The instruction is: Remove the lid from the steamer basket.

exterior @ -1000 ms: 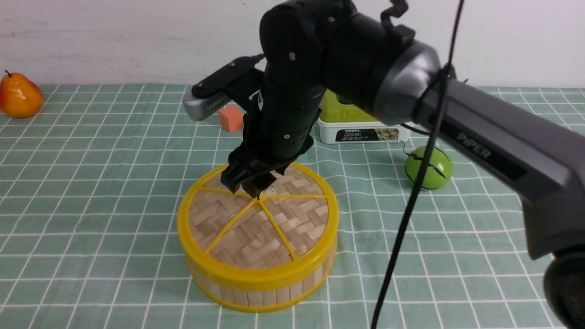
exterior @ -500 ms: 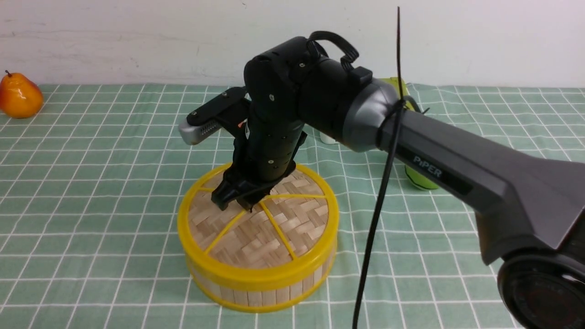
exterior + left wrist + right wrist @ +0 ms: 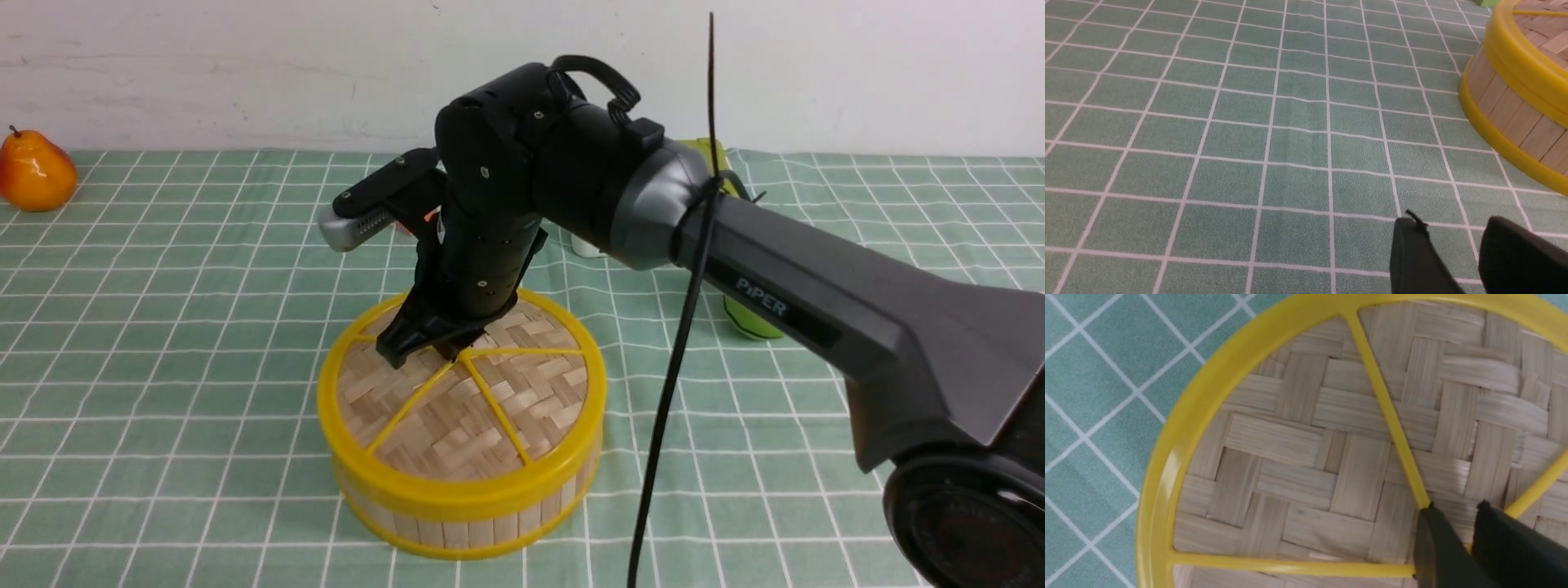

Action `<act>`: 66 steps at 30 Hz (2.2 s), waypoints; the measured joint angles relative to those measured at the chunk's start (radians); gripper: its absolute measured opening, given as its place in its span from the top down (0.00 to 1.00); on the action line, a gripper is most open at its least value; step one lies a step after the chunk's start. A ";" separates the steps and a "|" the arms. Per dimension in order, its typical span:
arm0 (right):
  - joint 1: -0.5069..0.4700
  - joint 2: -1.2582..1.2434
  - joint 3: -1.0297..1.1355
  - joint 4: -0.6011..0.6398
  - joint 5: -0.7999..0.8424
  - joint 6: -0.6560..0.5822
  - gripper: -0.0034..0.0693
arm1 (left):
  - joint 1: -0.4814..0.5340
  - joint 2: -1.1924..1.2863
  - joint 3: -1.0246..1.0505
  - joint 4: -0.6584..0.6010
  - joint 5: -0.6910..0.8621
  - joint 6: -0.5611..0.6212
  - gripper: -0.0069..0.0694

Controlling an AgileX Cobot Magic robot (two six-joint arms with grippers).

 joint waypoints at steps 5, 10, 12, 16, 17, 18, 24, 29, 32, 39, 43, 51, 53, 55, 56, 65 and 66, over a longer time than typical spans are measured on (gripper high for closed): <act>0.000 -0.077 -0.069 -0.026 0.074 -0.002 0.84 | 0.000 0.000 0.000 0.000 0.000 0.000 0.60; 0.000 -0.217 -0.084 -0.066 0.084 -0.037 0.84 | 0.000 0.000 0.000 0.000 0.000 0.000 0.60; -0.005 -0.290 -0.050 -0.073 0.084 -0.039 0.84 | 0.000 0.000 0.000 0.000 0.000 0.000 0.60; -0.043 -0.446 0.110 -0.073 0.085 -0.040 0.84 | 0.000 0.000 0.000 0.000 0.000 0.000 0.60; -0.060 -0.490 0.172 -0.073 0.084 -0.040 0.84 | 0.000 0.000 0.000 0.000 0.000 0.000 0.60; -0.079 -0.532 0.240 -0.073 0.084 -0.040 0.84 | 0.000 0.000 0.000 0.000 0.000 0.000 0.60; -0.247 -0.754 0.677 -0.074 -0.006 0.023 0.84 | 0.000 0.000 0.000 0.000 0.000 0.000 0.60; -0.371 -0.820 0.946 -0.080 -0.220 0.087 0.84 | 0.000 0.000 0.000 0.000 0.000 0.000 0.60; -0.412 -0.798 1.079 -0.080 -0.372 0.105 0.84 | 0.000 0.000 0.000 0.000 0.000 0.000 0.60; -0.418 -0.679 1.127 -0.080 -0.521 0.105 0.84 | 0.000 0.000 0.000 0.000 0.000 0.000 0.60; -0.418 -0.603 1.127 -0.080 -0.572 0.106 0.84 | 0.000 0.000 0.000 0.000 0.000 0.000 0.60; -0.418 -0.544 1.127 -0.080 -0.609 0.109 0.77 | 0.000 0.000 0.000 0.000 0.000 0.000 0.60; -0.418 -0.549 1.127 -0.080 -0.610 0.116 0.67 | 0.000 0.000 0.000 0.000 0.000 0.000 0.60; -0.418 -0.563 1.127 -0.080 -0.588 0.134 0.59 | 0.000 0.000 0.000 0.000 0.000 0.000 0.60; -0.418 -0.578 1.126 -0.080 -0.567 0.145 0.55 | 0.000 0.000 0.000 0.000 0.000 0.000 0.60; -0.418 -0.917 1.125 -0.074 -0.385 0.157 0.46 | 0.000 0.000 0.000 0.000 0.000 0.000 0.60; -0.418 -1.005 1.136 -0.067 -0.378 0.157 0.46 | 0.000 0.000 0.000 0.000 0.000 0.000 0.60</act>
